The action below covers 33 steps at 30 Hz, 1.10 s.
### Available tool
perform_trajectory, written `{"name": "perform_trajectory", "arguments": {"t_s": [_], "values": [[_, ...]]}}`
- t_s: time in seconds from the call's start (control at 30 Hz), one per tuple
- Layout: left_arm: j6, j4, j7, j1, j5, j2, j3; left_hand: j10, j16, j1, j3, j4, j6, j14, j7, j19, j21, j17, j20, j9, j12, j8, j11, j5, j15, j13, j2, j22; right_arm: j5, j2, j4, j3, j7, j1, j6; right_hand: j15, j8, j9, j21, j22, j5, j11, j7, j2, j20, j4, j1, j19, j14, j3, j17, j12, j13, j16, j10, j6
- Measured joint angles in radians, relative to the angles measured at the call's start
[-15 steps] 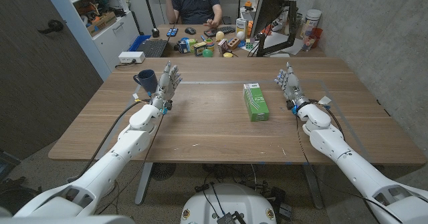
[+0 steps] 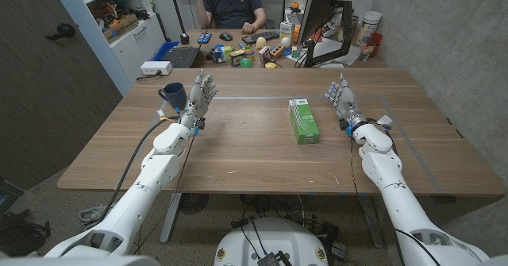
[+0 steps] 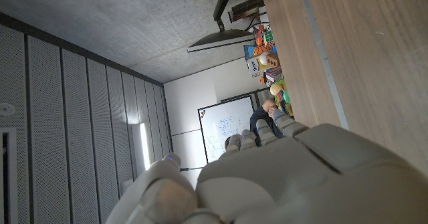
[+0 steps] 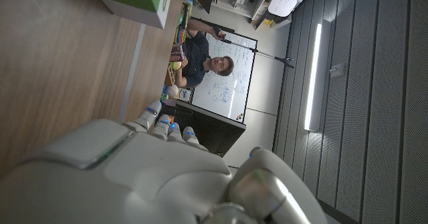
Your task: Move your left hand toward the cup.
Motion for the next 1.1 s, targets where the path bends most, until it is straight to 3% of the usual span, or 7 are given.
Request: {"name": "perform_trajectory", "arguments": {"t_s": [0.17,0.33,0.4,0.67,0.9,0.97,1.1], "values": [[-0.001,-0.013,-0.007,0.01,0.044,-0.033,-0.041,0.0,0.0,0.005,-0.006,-0.006,0.002,0.003,-0.041,0.02,0.001,-0.005,0.02,0.0,0.003,0.004,0.0,0.0,0.003,0.0,0.005,0.0,-0.077,0.07,-0.004,0.08,0.057,0.009,-0.012,0.0,0.0,0.0,0.0,0.0,0.0,0.0,0.0,0.0,0.0,0.0,0.0,0.0,0.0,0.0,0.0,0.0,0.0,0.0,0.0,0.0],[-0.039,-0.023,0.006,0.02,0.103,-0.063,-0.076,0.001,0.0,0.064,-0.014,-0.053,0.059,0.0,-0.187,0.056,0.009,-0.016,0.056,0.0,0.003,0.012,-0.03,0.008,0.015,0.0,0.026,-0.003,-0.15,0.138,-0.008,0.157,0.113,0.021,-0.022,0.0,0.0,0.0,0.0,0.0,0.0,0.0,0.0,0.0,0.0,0.0,0.0,0.0,0.0,0.0,0.0,0.0,0.0,0.0,0.0,0.0],[-0.068,-0.026,0.026,0.025,0.138,-0.072,-0.089,0.0,0.0,0.081,-0.015,-0.069,0.069,0.0,-0.215,0.061,0.009,-0.016,0.069,0.0,0.003,0.012,-0.038,0.008,0.025,0.0,0.024,-0.003,-0.179,0.165,-0.01,0.187,0.136,0.027,-0.024,0.0,0.0,0.0,0.0,0.0,0.0,0.0,0.0,0.0,0.0,0.0,0.0,0.0,0.0,0.0,0.0,0.0,0.0,0.0,0.0,0.0],[-0.148,-0.047,0.142,0.044,0.274,-0.074,-0.114,0.021,-0.006,0.133,-0.006,-0.111,0.099,0.003,-0.229,0.051,-0.001,-0.015,0.102,0.005,0.003,0.019,-0.063,0.015,0.028,0.005,0.005,-0.003,-0.251,0.228,-0.013,0.26,0.195,0.044,-0.027,0.0,0.0,0.0,0.0,0.0,0.0,0.003,0.0,0.0,0.0,0.0,0.0,0.0,0.0,0.0,0.0,0.0,0.0,0.0,-0.004,0.0],[-0.176,-0.085,0.329,0.064,0.459,-0.037,-0.119,0.006,-0.058,0.235,0.019,-0.189,0.107,0.0,-0.231,-0.115,-0.03,-0.013,0.146,0.008,-0.002,0.019,-0.084,0.007,0.036,0.005,0.0,-0.003,-0.297,0.267,-0.016,0.307,0.231,0.058,-0.027,0.0,0.0,0.0,-0.006,0.0,0.0,0.003,0.0,0.0,0.0,0.0,0.0,0.0,0.0,0.0,0.0,0.0,0.0,0.0,-0.003,0.0],[-0.175,-0.085,0.381,0.064,0.511,-0.037,-0.119,0.004,-0.077,0.251,0.023,-0.206,0.107,-0.001,-0.231,-0.131,-0.03,-0.009,0.159,0.009,-0.007,0.015,-0.082,-0.001,0.043,0.008,-0.003,-0.003,-0.297,0.276,-0.016,0.318,0.231,0.062,-0.027,0.0,0.0,0.0,-0.006,0.0,0.0,0.003,0.0,0.0,0.0,0.0,0.0,0.0,0.0,0.0,0.0,0.0,0.0,0.0,-0.003,0.0],[-0.136,-0.133,0.525,0.084,0.667,0.017,-0.107,0.0,-0.095,0.253,0.02,-0.217,0.074,0.001,-0.23,-0.134,-0.03,-0.008,0.163,0.006,-0.011,0.003,-0.086,-0.009,0.051,0.01,-0.006,0.0,-0.333,0.292,-0.02,0.336,0.257,0.067,-0.029,0.0,0.0,0.0,-0.006,0.0,0.0,0.003,0.0,0.0,0.0,0.0,0.0,0.0,0.0,0.0,0.0,0.0,0.0,0.0,-0.003,0.0]]}}
